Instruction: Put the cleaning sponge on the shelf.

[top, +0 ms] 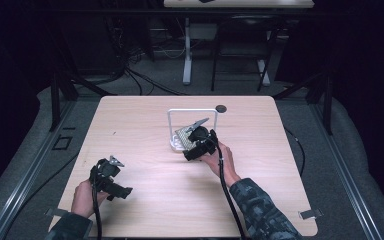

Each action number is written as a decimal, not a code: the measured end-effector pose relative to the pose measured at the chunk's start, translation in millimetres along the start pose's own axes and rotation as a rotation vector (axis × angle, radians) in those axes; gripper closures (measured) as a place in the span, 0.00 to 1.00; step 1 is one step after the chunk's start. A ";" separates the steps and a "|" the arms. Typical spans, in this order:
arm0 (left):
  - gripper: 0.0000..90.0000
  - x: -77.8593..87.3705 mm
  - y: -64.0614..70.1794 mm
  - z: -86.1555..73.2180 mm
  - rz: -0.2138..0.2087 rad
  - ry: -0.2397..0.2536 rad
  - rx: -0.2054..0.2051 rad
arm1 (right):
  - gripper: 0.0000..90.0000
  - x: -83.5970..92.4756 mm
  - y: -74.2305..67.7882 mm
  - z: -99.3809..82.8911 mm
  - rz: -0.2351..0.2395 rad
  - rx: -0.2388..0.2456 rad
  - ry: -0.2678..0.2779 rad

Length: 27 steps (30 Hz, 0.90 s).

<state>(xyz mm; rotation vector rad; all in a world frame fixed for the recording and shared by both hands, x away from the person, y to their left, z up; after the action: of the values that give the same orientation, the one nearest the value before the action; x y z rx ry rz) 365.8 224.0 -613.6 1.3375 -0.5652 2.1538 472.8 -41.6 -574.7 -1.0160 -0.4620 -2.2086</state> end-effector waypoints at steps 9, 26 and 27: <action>0.01 -0.3 0.2 0.1 -0.001 0.000 0.000 | 0.14 18.2 -4.8 -0.2 0.020 0.003 0.016; 0.01 -0.7 -0.2 0.2 0.003 -0.003 -0.004 | 0.12 67.7 -2.6 -22.2 0.015 -0.007 0.028; 0.01 -0.8 0.0 0.2 0.004 -0.005 -0.003 | 0.13 69.7 -2.1 -24.7 0.011 -0.002 0.029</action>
<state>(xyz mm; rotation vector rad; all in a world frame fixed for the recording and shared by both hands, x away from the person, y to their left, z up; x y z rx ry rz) 366.2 223.7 -614.3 1.3414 -0.5732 2.1524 424.3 -82.7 -536.9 -0.9840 -0.4397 -2.2115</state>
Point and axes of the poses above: each handheld gripper's, and its own axes: x roughly backward along the jaws, z roughly out of its top, y roughly to its right, the point moved 8 cm from there along -x, roughly forward along the jaws, and after that the axes turned 3 degrees about -x, right-handed, at the moved point
